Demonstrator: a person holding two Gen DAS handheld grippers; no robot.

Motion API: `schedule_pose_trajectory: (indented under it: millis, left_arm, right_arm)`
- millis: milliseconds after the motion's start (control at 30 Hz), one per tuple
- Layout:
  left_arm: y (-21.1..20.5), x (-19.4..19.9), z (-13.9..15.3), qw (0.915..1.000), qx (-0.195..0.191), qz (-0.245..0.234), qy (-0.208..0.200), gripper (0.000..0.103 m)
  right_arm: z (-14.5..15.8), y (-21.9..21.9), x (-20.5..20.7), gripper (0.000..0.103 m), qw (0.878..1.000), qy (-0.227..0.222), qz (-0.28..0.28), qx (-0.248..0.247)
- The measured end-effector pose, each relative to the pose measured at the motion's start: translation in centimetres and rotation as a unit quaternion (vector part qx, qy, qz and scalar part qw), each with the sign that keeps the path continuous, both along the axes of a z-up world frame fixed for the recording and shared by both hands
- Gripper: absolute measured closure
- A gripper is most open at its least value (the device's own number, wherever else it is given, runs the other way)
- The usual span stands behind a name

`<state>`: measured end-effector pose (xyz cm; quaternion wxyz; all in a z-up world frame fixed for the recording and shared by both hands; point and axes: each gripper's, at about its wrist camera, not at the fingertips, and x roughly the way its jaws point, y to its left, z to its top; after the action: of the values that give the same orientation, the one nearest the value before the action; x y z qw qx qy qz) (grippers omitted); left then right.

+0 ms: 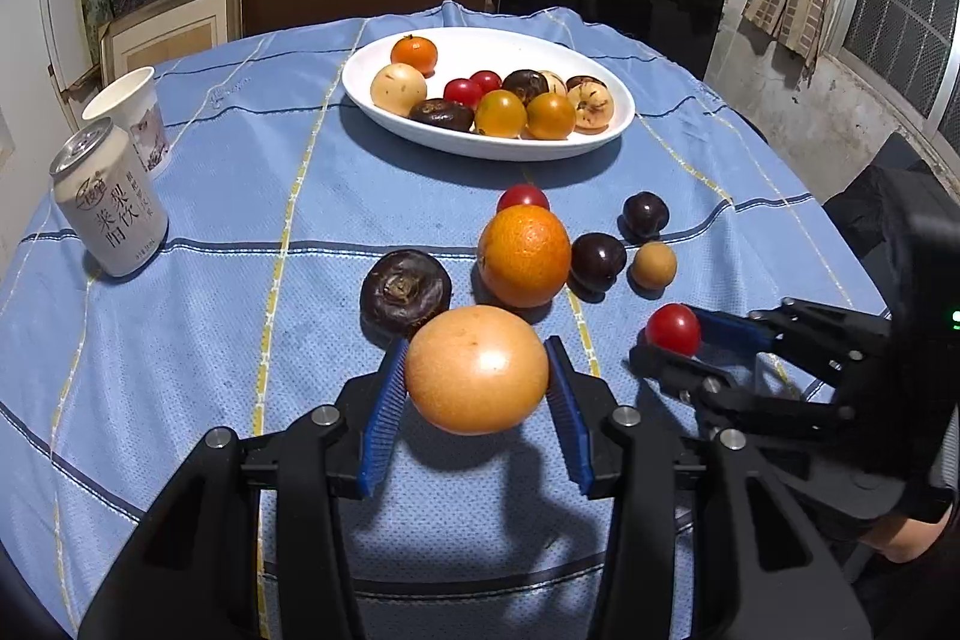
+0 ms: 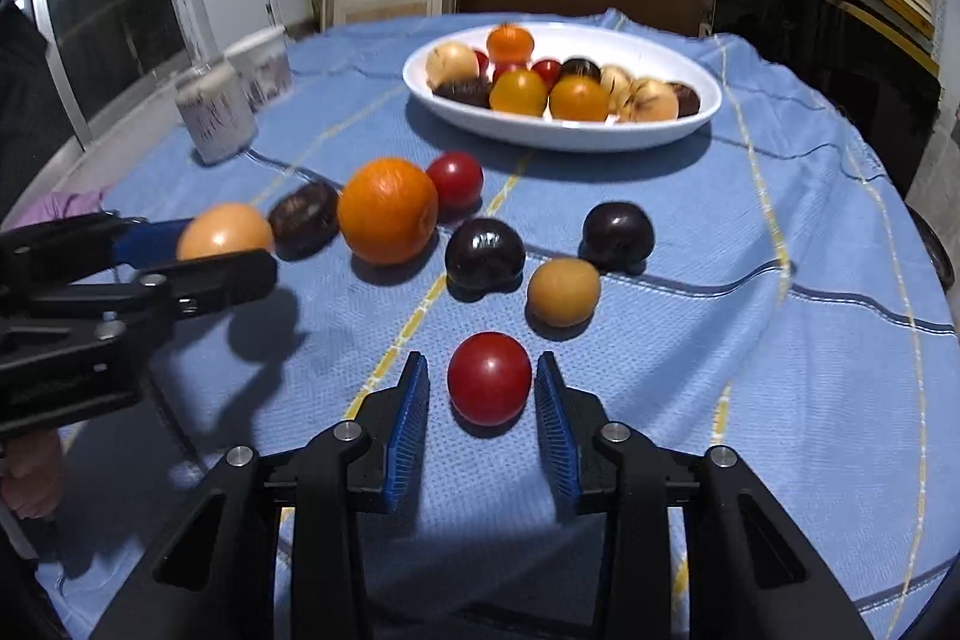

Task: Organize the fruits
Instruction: 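Carry the pink fruit and red tomato onto the plate and open both grippers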

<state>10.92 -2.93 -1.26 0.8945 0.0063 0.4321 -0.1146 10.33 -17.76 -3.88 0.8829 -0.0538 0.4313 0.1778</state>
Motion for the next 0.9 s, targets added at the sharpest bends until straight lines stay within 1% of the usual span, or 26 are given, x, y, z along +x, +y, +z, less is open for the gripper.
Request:
schedule_pose_trajectory:
  millis: [167,300,467,533,633,733,800,900]
  left_arm:
    - [-0.3,-0.1,0.0,1.0000,0.002,-0.005,0.001,0.059]
    - [-0.5,-0.1,0.6,0.9999,0.003,-0.014,0.001,0.059]
    - [-0.7,1.3,3.0,0.9996,0.003,-0.027,-0.010,0.059]
    - [-1.0,2.1,3.9,0.9993,0.009,-0.032,-0.017,0.059]
    - [-1.7,4.3,5.2,0.9989,0.015,-0.040,-0.021,0.059]
    - [-2.5,7.5,5.9,0.9985,0.032,-0.035,-0.027,0.059]
    - [-2.8,9.6,5.9,0.9984,0.041,-0.028,-0.027,0.059]
    - [-3.1,13.3,5.5,0.9988,0.041,-0.018,-0.019,0.059]
  right_arm:
    - [0.6,-1.0,-0.2,0.076,1.000,-0.004,-0.012,0.028]
    - [2.7,-2.2,-0.3,0.076,0.997,-0.018,-0.017,0.066]
    - [6.0,-2.7,0.5,0.076,0.995,-0.050,-0.011,0.082]
    - [7.5,-2.9,1.7,0.076,0.994,-0.063,-0.010,0.086]
    - [9.1,-2.9,3.9,0.076,0.993,-0.077,-0.011,0.086]
    - [10.1,-2.7,6.7,0.076,0.993,-0.086,-0.019,0.082]
    - [10.2,-2.7,8.6,0.076,0.992,-0.088,-0.025,0.082]
    - [9.6,-2.4,12.0,0.076,0.993,-0.082,-0.033,0.077]
